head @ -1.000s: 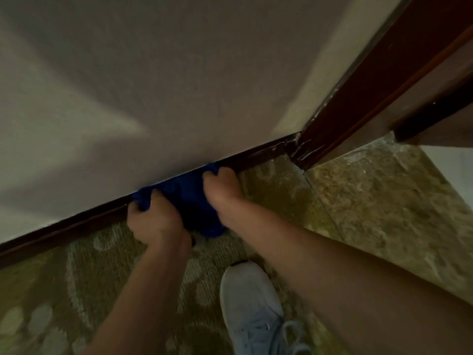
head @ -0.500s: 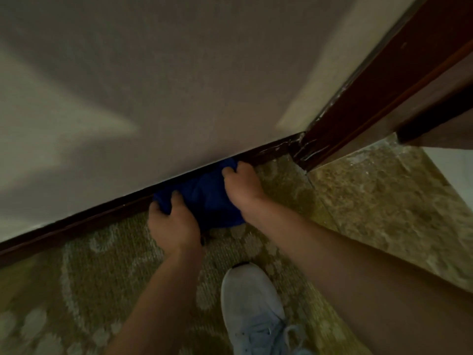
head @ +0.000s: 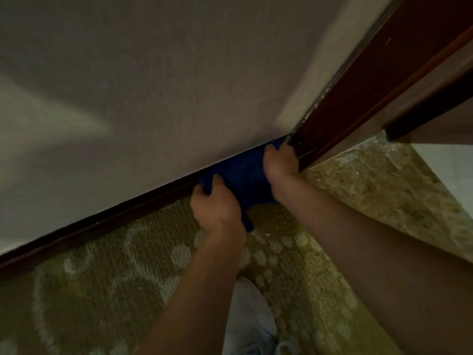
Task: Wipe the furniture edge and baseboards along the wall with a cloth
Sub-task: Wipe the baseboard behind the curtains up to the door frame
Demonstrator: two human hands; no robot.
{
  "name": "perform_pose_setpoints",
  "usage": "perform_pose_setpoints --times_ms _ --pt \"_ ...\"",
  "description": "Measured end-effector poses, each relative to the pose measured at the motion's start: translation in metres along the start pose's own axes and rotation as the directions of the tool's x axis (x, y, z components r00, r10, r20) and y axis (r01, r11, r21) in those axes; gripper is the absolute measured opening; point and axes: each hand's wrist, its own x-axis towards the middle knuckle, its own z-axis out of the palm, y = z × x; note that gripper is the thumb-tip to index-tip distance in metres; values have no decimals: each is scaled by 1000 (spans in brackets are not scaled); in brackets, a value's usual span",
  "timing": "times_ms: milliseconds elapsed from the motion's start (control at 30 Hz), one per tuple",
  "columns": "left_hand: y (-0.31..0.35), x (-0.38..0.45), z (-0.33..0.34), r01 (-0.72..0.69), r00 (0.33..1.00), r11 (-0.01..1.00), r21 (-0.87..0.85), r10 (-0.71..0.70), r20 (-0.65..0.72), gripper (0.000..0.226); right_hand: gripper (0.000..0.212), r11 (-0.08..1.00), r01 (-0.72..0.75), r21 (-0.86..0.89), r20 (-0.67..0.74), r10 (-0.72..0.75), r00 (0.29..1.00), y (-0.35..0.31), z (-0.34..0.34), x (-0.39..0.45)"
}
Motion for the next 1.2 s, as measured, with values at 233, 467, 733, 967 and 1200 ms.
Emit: perform_pose_setpoints --times_ms 233,467,733,967,1200 --pt "-3 8 -36 8 1000 996 -85 -6 17 39 41 996 66 -53 135 -58 989 4 13 -14" --pt "-9 1 -6 53 996 999 0 -53 69 53 45 995 -25 96 6 25 1000 5 3 3" --pt "-14 -4 -111 74 988 990 -116 -88 -123 28 24 907 -290 305 456 128 881 64 50 -50" --pt "0 20 -40 297 934 944 -147 -254 253 39 40 822 -343 455 276 236 932 40 25 9" --pt "6 11 -6 380 846 923 -54 -324 423 39 46 796 -242 555 8 286 958 25 -5 22"
